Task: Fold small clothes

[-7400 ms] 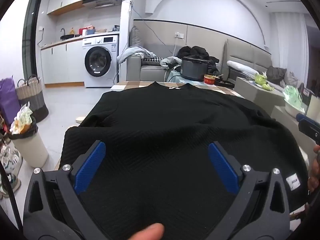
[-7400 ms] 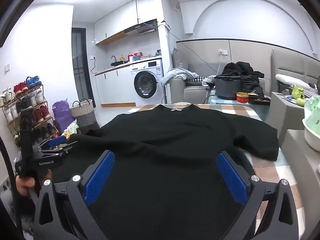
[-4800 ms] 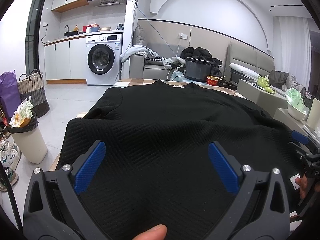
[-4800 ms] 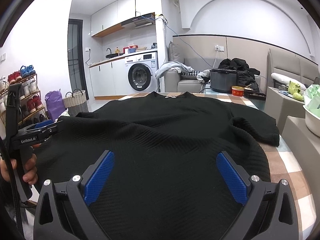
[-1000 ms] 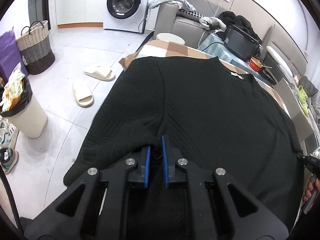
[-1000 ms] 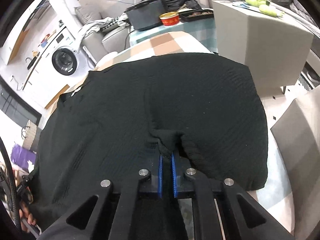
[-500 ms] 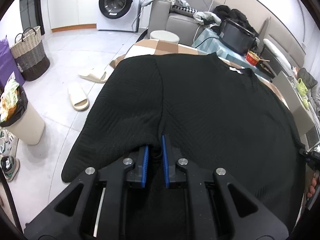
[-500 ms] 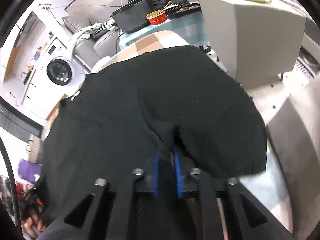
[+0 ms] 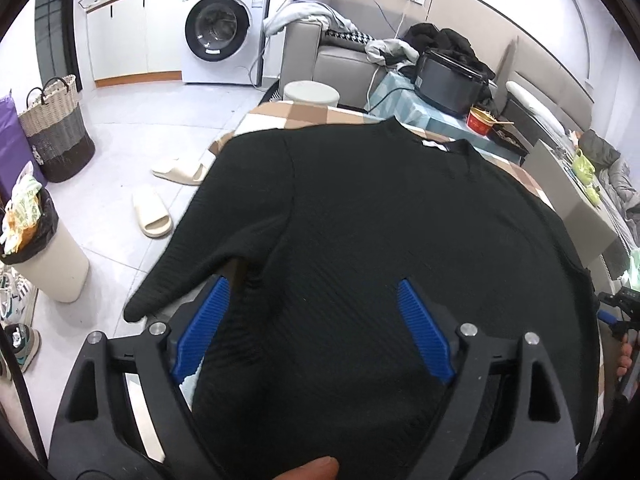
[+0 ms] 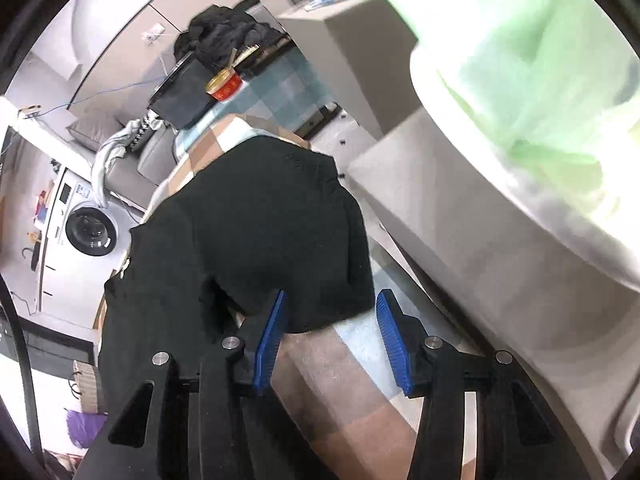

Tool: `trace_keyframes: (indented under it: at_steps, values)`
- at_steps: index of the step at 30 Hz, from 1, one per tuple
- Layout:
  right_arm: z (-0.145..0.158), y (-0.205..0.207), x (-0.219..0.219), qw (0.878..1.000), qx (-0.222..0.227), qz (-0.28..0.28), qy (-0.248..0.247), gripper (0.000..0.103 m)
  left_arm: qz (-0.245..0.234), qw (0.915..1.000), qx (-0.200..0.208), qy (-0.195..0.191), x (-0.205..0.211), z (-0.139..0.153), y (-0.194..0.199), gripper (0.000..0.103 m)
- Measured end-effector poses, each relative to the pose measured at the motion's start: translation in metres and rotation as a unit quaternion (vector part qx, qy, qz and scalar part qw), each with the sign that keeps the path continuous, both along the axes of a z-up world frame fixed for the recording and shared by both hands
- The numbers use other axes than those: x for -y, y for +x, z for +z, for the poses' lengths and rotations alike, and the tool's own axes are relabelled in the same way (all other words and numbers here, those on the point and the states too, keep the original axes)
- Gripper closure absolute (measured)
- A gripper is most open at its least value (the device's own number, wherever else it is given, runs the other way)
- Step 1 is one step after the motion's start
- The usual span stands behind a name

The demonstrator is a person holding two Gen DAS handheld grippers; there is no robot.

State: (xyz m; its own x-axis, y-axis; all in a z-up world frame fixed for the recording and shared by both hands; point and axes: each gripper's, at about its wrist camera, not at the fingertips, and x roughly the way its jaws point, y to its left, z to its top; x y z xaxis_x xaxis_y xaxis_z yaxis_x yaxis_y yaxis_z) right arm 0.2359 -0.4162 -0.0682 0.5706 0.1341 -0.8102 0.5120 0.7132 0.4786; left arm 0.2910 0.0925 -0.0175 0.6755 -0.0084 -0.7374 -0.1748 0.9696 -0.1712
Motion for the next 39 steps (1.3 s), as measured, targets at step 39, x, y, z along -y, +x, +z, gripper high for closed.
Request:
trace_keyframes:
  at_steps: [39]
  values:
    - [0.067,0.084,-0.252,0.884,0.132,0.443,-0.071,0.075,-0.008,0.9994,-0.009,-0.031,-0.011,-0.012,-0.006,0.018]
